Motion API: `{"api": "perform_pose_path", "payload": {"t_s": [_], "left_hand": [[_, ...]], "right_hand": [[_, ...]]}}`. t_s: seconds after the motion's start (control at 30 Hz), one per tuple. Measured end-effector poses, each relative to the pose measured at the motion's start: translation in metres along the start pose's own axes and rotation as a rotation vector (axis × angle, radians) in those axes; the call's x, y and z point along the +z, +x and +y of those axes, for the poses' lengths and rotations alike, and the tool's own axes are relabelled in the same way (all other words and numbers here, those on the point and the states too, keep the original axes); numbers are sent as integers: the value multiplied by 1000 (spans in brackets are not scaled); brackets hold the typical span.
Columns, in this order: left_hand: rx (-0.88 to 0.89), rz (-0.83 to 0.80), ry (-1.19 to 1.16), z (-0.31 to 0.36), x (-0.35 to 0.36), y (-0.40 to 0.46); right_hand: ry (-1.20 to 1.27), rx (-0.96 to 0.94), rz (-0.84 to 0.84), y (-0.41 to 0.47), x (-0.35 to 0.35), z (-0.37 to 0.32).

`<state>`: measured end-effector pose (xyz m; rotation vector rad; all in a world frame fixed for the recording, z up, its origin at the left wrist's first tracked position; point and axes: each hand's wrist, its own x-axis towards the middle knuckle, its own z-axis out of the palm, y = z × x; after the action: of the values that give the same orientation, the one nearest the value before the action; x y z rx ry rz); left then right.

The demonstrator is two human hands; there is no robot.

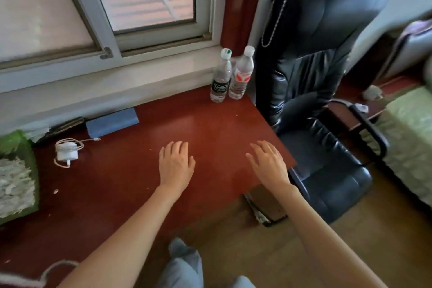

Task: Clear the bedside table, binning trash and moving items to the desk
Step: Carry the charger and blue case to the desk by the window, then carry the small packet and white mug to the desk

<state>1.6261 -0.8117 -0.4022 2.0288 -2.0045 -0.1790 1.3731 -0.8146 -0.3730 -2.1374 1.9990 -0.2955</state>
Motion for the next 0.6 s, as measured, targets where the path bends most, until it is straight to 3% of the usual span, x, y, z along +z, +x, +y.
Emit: {"api": "perform_pose_path", "payload": {"t_s": [0.6], "left_hand": [[523, -86, -23, 344, 12, -140]], "right_hand": [[-75, 458, 336, -275, -141, 240]]}}
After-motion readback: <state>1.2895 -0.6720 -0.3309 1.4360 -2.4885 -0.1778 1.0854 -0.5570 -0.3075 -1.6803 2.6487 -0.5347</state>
